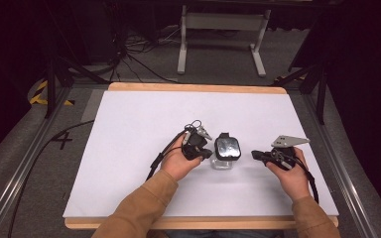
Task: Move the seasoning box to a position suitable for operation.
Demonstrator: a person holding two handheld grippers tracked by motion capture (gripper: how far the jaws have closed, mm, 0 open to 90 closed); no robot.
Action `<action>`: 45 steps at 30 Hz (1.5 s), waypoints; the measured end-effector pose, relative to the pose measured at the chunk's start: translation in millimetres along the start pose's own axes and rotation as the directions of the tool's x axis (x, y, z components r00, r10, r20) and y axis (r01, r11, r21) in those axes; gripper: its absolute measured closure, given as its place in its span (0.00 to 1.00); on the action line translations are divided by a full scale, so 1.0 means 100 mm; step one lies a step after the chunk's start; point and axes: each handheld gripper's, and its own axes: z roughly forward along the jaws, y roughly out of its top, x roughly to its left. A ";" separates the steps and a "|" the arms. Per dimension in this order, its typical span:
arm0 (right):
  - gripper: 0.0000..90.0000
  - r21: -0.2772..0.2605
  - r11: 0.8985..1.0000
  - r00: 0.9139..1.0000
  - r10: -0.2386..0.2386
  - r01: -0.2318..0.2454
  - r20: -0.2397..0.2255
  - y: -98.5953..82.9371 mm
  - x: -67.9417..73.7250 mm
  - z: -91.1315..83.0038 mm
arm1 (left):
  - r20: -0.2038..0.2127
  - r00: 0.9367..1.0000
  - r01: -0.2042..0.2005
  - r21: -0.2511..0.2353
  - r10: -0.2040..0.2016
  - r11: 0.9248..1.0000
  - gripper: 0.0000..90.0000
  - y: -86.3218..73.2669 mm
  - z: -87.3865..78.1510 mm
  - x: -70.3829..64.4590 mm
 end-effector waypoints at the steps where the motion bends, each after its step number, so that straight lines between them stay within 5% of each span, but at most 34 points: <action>1: 1.00 0.004 1.000 1.000 0.002 -0.002 -0.006 0.01 0.00 0.03 | 0.001 1.000 0.001 0.002 -0.001 1.000 0.97 -0.01 0.01 -0.01; 4: 1.00 0.016 1.000 1.000 -0.005 0.005 -0.016 0.02 0.02 0.09 | -0.016 1.000 -0.008 0.016 0.008 1.000 0.96 -0.04 0.01 -0.01; 9: 1.00 0.007 1.000 1.000 -0.002 0.003 -0.025 0.05 0.02 0.08 | -0.011 1.000 0.021 -0.025 -0.021 0.999 0.93 -0.08 -0.07 0.03; 23: 1.00 0.052 0.997 0.996 -0.049 0.054 -0.079 0.12 0.19 0.20 | -0.055 0.995 0.077 -0.123 -0.085 0.989 0.91 -0.20 -0.51 0.17; 41: 1.00 0.087 0.992 0.991 -0.082 0.091 -0.105 0.12 0.30 0.23 | -0.052 0.993 0.097 -0.152 -0.106 0.984 0.91 -0.22 -0.57 0.22; 45: 1.00 0.088 0.990 0.993 -0.099 0.105 -0.070 0.15 0.25 0.15 | -0.053 0.993 0.101 -0.154 -0.110 0.983 0.90 -0.23 -0.61 0.23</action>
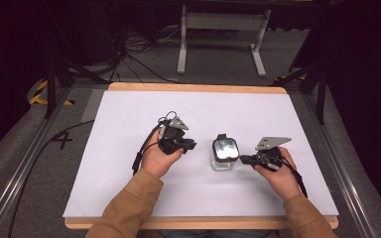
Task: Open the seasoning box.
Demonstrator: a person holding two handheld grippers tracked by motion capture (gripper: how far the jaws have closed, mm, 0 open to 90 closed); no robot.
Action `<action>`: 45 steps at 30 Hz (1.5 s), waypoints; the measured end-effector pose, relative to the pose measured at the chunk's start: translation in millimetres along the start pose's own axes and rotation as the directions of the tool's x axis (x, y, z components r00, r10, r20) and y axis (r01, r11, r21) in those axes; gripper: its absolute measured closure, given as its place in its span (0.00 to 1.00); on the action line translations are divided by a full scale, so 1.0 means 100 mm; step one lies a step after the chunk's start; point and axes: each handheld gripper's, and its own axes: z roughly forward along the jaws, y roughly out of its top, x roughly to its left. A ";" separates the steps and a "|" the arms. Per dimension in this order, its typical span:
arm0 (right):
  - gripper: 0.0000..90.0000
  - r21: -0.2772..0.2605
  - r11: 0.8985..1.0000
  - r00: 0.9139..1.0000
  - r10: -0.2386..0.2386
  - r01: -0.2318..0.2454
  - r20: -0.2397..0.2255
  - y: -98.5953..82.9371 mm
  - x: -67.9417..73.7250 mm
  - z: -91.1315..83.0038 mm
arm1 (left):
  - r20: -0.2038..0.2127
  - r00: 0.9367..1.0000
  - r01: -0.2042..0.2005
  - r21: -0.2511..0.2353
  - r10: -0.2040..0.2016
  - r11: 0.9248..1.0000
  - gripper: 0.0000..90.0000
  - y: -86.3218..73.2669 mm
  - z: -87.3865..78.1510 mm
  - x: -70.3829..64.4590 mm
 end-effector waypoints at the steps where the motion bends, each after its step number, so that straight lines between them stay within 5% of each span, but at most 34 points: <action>1: 1.00 -0.009 1.000 1.000 -0.001 0.001 -0.002 0.01 -0.02 -0.03 | -0.004 1.000 0.002 -0.004 -0.002 1.000 0.90 0.00 -0.02 0.01; 6: 1.00 -0.032 0.999 1.000 -0.021 0.021 0.018 0.14 -0.07 -0.16 | -0.012 1.000 0.019 -0.014 -0.019 1.000 0.89 -0.03 -0.09 0.03; 12: 1.00 -0.002 0.995 0.995 -0.105 0.105 0.001 0.43 -0.16 -0.30 | -0.034 0.999 0.026 -0.016 -0.026 1.000 0.87 -0.10 -0.26 0.03; 25: 1.00 0.105 0.951 0.954 -0.280 0.291 -0.108 1.18 -0.27 -0.30 | -0.052 0.997 0.051 -0.011 -0.052 0.999 0.84 -0.33 -0.52 -0.01; 37: 1.00 0.128 0.940 0.940 -0.290 0.315 -0.180 1.38 -0.24 0.05 | -0.036 0.998 0.058 -0.023 -0.058 0.998 0.84 -0.39 -0.56 -0.06; 45: 1.00 0.165 0.938 0.942 -0.271 0.305 -0.200 1.37 -0.26 0.27 | -0.024 0.998 0.054 -0.012 -0.054 0.998 0.83 -0.37 -0.52 -0.06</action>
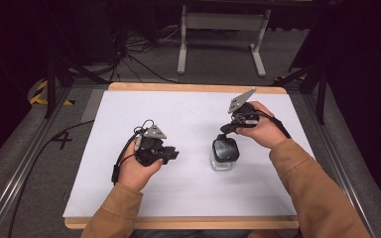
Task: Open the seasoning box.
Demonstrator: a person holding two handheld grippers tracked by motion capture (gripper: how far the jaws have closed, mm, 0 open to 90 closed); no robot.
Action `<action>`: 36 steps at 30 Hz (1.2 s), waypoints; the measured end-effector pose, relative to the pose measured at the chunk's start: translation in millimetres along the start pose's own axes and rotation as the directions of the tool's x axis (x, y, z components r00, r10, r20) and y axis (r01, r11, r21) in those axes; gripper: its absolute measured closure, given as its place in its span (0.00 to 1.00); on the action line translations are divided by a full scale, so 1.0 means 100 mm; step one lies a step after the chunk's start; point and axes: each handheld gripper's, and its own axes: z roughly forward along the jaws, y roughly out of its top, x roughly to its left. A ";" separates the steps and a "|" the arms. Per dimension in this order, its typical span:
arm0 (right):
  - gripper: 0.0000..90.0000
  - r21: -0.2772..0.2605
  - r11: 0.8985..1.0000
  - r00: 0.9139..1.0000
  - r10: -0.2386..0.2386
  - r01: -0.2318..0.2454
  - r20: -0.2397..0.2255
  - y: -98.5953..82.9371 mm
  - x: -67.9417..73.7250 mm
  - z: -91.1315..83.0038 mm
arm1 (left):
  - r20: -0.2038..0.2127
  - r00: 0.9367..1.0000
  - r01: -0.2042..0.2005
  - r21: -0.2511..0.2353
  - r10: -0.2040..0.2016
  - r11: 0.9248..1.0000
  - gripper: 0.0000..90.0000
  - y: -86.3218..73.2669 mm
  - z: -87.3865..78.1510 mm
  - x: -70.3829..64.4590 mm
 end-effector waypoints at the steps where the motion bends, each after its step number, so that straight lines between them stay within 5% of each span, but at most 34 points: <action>1: 1.00 -0.001 1.000 1.000 0.000 0.000 -0.005 0.00 0.00 0.01 | -0.002 1.000 0.000 0.003 0.000 1.000 0.83 0.00 0.00 0.00; 20: 1.00 0.005 1.000 0.999 0.026 -0.026 -0.041 0.00 -0.05 0.07 | 0.015 1.000 -0.017 0.012 0.017 1.000 0.83 0.03 0.05 -0.04; 36: 1.00 0.041 0.997 0.997 0.062 -0.060 -0.046 0.04 -0.08 0.08 | 0.052 0.997 -0.059 0.037 0.057 0.998 0.83 0.11 0.26 -0.19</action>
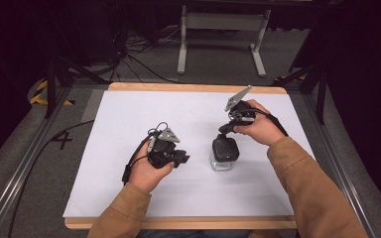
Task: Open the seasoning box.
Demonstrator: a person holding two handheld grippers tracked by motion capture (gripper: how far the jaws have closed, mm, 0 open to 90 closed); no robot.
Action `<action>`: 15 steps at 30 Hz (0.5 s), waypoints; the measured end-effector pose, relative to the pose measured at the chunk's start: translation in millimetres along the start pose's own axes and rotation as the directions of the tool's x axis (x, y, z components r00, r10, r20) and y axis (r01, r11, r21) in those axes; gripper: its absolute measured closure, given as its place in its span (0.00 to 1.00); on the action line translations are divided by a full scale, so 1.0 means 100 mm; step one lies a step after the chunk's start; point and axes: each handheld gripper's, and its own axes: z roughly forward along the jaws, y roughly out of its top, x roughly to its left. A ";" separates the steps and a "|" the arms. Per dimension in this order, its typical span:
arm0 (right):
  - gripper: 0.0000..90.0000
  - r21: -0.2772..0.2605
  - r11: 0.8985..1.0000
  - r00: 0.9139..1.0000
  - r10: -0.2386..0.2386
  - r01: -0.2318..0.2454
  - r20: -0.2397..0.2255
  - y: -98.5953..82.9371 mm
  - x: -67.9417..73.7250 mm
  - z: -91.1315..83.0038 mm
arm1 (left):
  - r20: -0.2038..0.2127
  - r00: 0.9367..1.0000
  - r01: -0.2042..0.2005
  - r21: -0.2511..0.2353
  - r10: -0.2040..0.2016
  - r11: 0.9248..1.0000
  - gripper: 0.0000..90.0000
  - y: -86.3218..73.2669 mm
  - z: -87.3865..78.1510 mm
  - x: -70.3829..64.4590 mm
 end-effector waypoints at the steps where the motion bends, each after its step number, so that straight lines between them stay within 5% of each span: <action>1: 1.00 0.000 1.000 1.000 0.002 -0.002 0.000 0.00 0.00 0.00 | 0.004 1.000 -0.007 0.003 0.007 1.000 0.83 0.01 0.03 -0.02; 15: 1.00 0.011 1.000 1.000 0.009 -0.009 0.015 0.02 0.01 0.02 | 0.080 0.992 -0.095 0.001 0.094 0.996 0.89 0.29 0.37 -0.22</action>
